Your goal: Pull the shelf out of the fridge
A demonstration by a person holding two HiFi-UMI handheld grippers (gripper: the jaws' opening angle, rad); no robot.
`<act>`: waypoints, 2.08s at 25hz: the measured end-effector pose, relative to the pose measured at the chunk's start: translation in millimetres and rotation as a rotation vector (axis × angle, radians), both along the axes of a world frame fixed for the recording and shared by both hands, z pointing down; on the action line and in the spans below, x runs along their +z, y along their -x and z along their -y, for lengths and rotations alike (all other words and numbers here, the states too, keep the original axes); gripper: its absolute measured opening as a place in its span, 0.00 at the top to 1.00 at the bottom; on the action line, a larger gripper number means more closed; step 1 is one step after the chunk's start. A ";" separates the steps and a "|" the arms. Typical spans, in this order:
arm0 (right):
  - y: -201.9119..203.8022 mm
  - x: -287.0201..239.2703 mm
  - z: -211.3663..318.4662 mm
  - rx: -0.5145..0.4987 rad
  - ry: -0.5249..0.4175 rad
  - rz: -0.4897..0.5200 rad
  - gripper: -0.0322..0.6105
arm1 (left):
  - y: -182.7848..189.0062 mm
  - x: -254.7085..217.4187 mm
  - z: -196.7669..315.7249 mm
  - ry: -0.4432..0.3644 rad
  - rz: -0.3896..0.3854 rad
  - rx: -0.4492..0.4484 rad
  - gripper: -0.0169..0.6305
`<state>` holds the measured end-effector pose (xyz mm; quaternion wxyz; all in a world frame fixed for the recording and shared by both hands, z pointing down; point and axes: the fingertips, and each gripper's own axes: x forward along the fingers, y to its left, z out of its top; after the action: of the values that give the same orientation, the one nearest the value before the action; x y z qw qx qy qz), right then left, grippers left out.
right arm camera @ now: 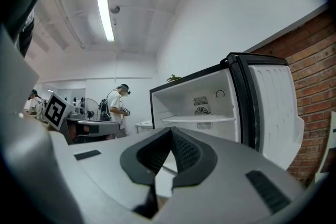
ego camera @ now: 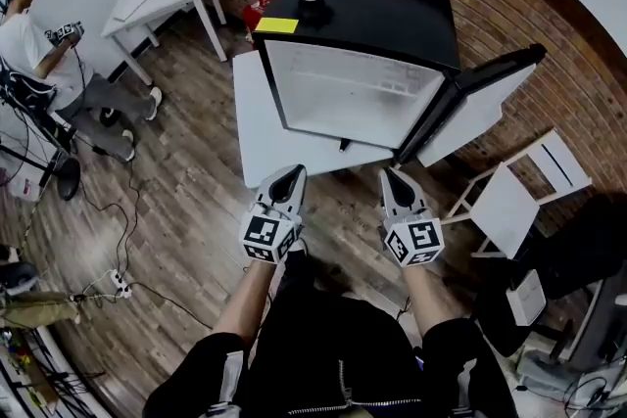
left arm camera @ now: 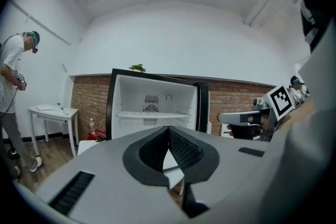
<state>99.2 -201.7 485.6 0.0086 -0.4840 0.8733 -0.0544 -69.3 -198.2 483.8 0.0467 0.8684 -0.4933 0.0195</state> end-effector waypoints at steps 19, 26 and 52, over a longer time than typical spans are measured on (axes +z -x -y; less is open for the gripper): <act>11.0 -7.6 87.9 0.261 0.012 0.030 0.96 | 3.7 -3.5 131.0 0.008 -0.019 0.260 0.94; 7.8 -6.0 87.7 0.262 0.025 0.051 0.77 | -3.6 -8.7 133.6 0.001 -0.023 0.263 0.94; -40.7 30.7 190.6 0.439 0.264 0.707 0.70 | 32.6 2.4 130.4 0.034 -0.028 0.164 0.94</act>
<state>139.9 -392.2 516.3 0.2563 -0.6069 0.6785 -0.3249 -101.9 -328.6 486.2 0.0665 0.9052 -0.4194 0.0197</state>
